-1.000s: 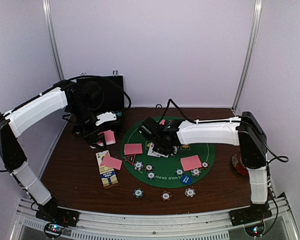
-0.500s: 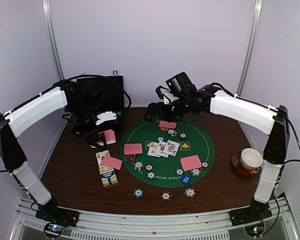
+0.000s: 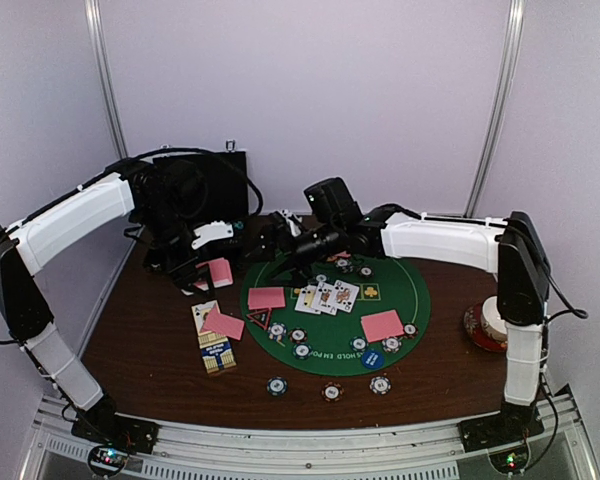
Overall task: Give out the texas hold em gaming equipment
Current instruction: Pick up the face-down deck piles from the face-down deck piles.
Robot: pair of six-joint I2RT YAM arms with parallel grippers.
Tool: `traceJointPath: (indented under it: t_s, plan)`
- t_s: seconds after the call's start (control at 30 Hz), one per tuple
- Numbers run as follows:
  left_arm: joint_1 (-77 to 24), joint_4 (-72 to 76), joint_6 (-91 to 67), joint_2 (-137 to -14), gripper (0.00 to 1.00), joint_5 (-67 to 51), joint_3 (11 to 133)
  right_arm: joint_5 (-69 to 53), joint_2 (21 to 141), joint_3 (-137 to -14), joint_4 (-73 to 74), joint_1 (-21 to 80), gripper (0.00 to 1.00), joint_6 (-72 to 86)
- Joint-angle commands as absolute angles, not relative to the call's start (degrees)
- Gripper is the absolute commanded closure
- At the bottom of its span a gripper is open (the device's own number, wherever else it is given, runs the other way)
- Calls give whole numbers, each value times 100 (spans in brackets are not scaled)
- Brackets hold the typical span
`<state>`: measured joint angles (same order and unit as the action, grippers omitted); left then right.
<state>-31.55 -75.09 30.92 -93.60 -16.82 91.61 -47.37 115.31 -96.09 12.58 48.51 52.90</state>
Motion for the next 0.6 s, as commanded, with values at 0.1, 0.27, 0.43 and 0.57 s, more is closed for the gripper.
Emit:
traceJointPath:
  t_s: [0.1, 0.27, 0.43, 0.57]
  plan:
    - [-3154, -7457, 3146, -9334, 99, -1879, 9403, -5209, 11928, -9947, 313, 4995, 4, 5944]
    - [-3148, -7454, 3112, -9342, 98, -1892, 9452, -5271, 12140, -10153, 83, 5074, 5, 6131]
    - [-3155, -7446, 3110, -9347, 99, -1902, 9453, -5273, 12340, -10279, -292, 5136, 6, 6399]
    - [-3153, -7450, 3103, -9360, 99, -1930, 9456, -5294, 12546, -10385, -628, 5184, 7, 6671]
